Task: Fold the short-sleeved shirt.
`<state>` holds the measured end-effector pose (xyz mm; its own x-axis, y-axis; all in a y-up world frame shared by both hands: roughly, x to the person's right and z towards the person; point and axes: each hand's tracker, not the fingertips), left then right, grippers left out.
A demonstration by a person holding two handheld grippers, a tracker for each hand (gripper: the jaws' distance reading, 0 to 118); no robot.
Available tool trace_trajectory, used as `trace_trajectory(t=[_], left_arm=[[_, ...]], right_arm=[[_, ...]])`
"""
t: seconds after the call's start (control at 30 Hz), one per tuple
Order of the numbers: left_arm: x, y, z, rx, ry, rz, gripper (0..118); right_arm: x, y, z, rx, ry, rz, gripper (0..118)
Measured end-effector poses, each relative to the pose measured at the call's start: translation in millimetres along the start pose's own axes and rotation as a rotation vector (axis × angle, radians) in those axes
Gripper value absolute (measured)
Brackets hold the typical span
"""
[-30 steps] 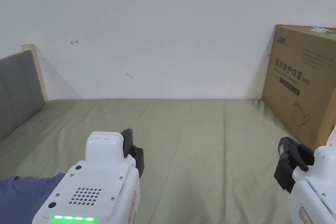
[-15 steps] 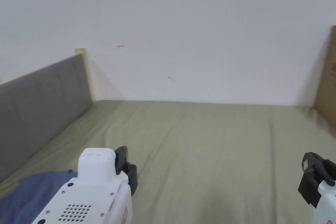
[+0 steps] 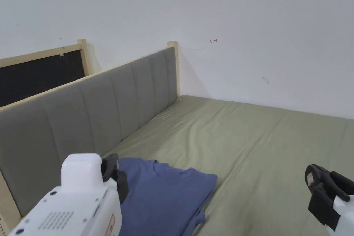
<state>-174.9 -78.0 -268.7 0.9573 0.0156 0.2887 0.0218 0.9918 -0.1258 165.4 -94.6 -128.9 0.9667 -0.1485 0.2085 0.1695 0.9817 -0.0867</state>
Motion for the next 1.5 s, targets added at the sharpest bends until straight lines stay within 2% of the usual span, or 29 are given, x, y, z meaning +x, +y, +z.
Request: trace_trajectory(t=[0.1, 0.23, 0.27, 0.33, 0.37, 0.4, 0.43, 0.47, 0.5, 0.53, 0.67, 0.8, 0.87, 0.93, 0.97, 1.07, 1.13, 1.17, 1.23, 1.27, 1.37, 1.43, 1.5], left_arm=[[-15.3, 8.2, -61.6, -0.249, -0.132, 0.058, 0], [-34.5, -25.3, -176.2, -0.807, -0.349, 0.273, 0], [-36.9, -40.3, -197.9, -0.889, -0.347, 0.318, 0], [-37.8, -66.9, -234.8, -0.947, -0.287, 0.293, 0], [-34.8, -75.5, -250.3, -0.967, -0.247, 0.231, 0], [-32.6, -83.0, -262.9, -0.975, -0.205, 0.196, 6], [-31.4, -91.1, -277.0, -0.979, -0.170, 0.180, 25], [-31.8, -103.5, -289.1, -0.996, -0.134, 0.166, 72], [-31.5, -112.8, -299.2, -1.015, -0.095, 0.179, 103], [-31.1, -121.9, -309.7, -1.021, -0.075, 0.193, 111], [-21.1, -147.3, -343.2, -1.019, -0.059, 0.130, 108], [-7.0, -184.0, -354.3, -1.119, -0.122, 0.077, 109], [-3.4, -209.1, -356.2, -1.195, -0.117, 0.008, 114], [2.0, -204.5, -344.1, -1.076, -0.111, -0.039, 115], [3.7, -207.3, -344.5, -1.088, -0.103, -0.019, 116], [14.9, -201.1, -327.9, -1.040, -0.052, -0.065, 114], [19.4, -199.3, -327.6, -1.010, -0.021, -0.111, 105], [20.5, -197.0, -320.9, -1.004, -0.032, -0.119, 83], [16.1, -183.0, -295.0, -0.913, -0.149, -0.096, 39], [19.2, -174.2, -281.3, -0.914, -0.130, -0.125, 0], [19.0, -159.3, -255.7, -0.878, -0.131, -0.183, 0], [3.1, -156.3, -264.0, -0.872, -0.200, -0.134, 0], [-7.7, -127.0, -243.2, -0.746, -0.175, -0.118, 0]], right_arm=[[10.3, 0.7, 0.7, -0.032, 0.027, 0.019, 1], [22.2, -3.0, 0.0, -0.101, 0.006, 0.072, 1], [23.7, -5.2, 0.5, -0.117, 0.000, 0.086, 1], [29.4, -8.9, -0.6, -0.143, -0.003, 0.097, 1], [32.3, -11.2, -1.3, -0.155, -0.002, 0.100, 1], [33.4, -14.8, -1.7, -0.167, -0.002, 0.099, 1], [36.4, -17.8, -3.2, -0.185, -0.001, 0.094, 1], [39.3, -20.9, -5.2, -0.204, -0.003, 0.088, 1], [42.0, -23.9, -7.3, -0.224, -0.006, 0.082, 1], [45.0, -28.4, -9.7, -0.244, -0.011, 0.076, 1], [55.2, -39.3, -18.2, -0.306, 0.001, 0.010, 1], [56.9, -44.6, -27.4, -0.331, -0.007, 0.006, 1], [58.0, -45.8, -30.8, -0.341, -0.010, 0.005, 1], [59.2, -47.3, -33.0, -0.350, -0.007, 0.003, 1], [59.1, -47.4, -33.2, -0.353, -0.008, 0.001, 1], [58.5, -47.4, -32.1, -0.351, -0.014, -0.013, 1], [58.7, -47.1, -30.9, -0.349, -0.011, -0.019, 1], [58.5, -46.6, -30.0, -0.349, -0.011, -0.017, 1], [58.5, -45.4, -27.0, -0.350, -0.010, -0.012, 1], [58.5, -43.9, -25.4, -0.350, -0.009, -0.010, 1], [57.3, -37.3, -17.9, -0.341, -0.007, -0.007, 1], [58.3, -32.9, -11.8, -0.330, -0.007, -0.001, 1], [60.5, -28.4, -4.2, -0.316, -0.011, 0.007, 1]])
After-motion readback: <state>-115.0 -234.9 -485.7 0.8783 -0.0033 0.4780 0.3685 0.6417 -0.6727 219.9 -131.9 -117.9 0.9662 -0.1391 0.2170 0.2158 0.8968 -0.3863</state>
